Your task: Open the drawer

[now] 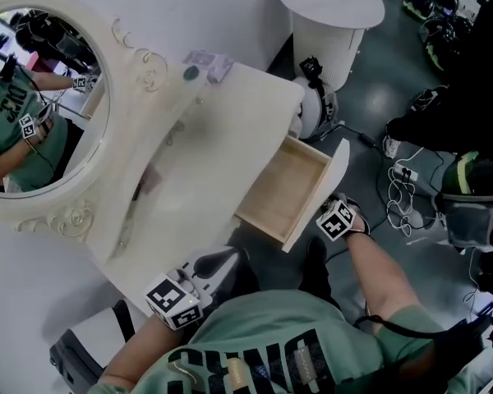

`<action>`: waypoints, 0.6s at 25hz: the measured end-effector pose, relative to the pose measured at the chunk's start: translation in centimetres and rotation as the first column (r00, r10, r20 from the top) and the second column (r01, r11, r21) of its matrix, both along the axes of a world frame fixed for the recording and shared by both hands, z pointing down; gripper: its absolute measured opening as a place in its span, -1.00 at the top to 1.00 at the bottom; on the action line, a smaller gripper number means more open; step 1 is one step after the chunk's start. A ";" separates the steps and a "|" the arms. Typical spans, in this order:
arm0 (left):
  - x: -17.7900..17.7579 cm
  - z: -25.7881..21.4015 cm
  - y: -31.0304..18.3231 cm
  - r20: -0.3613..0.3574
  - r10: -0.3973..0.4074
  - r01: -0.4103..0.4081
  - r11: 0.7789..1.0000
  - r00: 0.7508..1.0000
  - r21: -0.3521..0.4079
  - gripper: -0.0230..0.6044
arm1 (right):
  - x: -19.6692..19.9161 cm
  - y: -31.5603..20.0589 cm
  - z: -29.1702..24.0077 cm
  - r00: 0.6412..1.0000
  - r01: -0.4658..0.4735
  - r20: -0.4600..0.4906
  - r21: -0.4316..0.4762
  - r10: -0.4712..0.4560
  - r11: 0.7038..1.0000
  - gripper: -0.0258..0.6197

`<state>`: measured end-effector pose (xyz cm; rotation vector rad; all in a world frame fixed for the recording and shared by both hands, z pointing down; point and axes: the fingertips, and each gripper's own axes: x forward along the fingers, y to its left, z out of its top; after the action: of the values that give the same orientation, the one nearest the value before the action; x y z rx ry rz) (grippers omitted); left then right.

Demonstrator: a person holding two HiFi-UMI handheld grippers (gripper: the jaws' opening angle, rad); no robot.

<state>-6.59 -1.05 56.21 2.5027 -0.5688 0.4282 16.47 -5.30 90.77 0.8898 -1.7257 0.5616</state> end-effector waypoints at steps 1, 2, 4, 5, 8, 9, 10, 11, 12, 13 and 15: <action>0.0 -0.1 0.0 -0.001 0.001 -0.001 1.000 1.000 0.001 0.90 | 0.0 0.0 -0.1 1.000 -0.002 -0.001 0.000 0.002 1.000 0.47; 0.0 -0.1 0.0 -0.002 0.000 0.000 1.000 1.000 0.001 0.90 | 0.0 -0.1 -0.1 1.000 -0.002 0.000 0.000 0.002 1.000 0.47; -0.1 -0.2 -0.1 -0.002 -0.004 0.004 1.000 1.000 0.000 0.90 | 0.1 -0.2 -0.2 1.000 -0.002 -0.002 0.005 0.002 1.000 0.47; -0.1 -0.3 -0.2 -0.002 -0.005 0.005 1.000 1.000 0.002 0.90 | 0.1 -0.3 -0.2 1.000 -0.002 -0.004 0.008 0.002 1.000 0.47; -0.4 -0.8 -0.4 -0.003 -0.010 0.010 1.000 1.000 0.014 0.90 | 0.1 -0.3 0.0 1.000 -0.007 -0.008 0.004 0.007 1.000 0.47; -0.5 -0.9 -0.5 -0.003 -0.013 0.013 1.000 1.000 0.019 0.90 | 0.1 -0.3 0.0 1.000 -0.011 -0.010 0.003 0.011 1.000 0.46; -0.6 -1.1 -0.7 -0.003 -0.017 0.017 1.000 1.000 0.024 0.90 | 0.1 -0.4 0.0 1.000 -0.018 -0.012 0.004 0.018 1.000 0.46; -0.7 -1.4 -1.0 -0.002 -0.021 0.021 0.999 1.000 0.028 0.90 | 0.1 -0.6 -0.1 0.999 -0.030 -0.012 0.005 0.030 1.000 0.45; -0.8 -1.7 -1.3 -0.002 -0.023 0.023 0.999 1.000 0.032 0.90 | 0.2 -0.7 -0.3 0.999 -0.042 -0.011 0.006 0.042 0.999 0.44; -0.7 -2.0 -1.5 -0.003 -0.024 0.024 0.999 1.000 0.038 0.90 | 0.4 -0.7 -0.7 0.999 -0.050 -0.009 0.006 0.050 0.999 0.45; -0.4 -2.6 -2.0 -0.010 -0.024 0.024 0.999 1.000 0.045 0.90 | 0.7 -0.3 -1.3 0.999 -0.039 -0.010 0.006 0.039 0.999 0.44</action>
<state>-6.96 -3.00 53.57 2.5372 -0.6107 0.3982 17.14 -5.55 89.45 0.9308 -1.7045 0.5768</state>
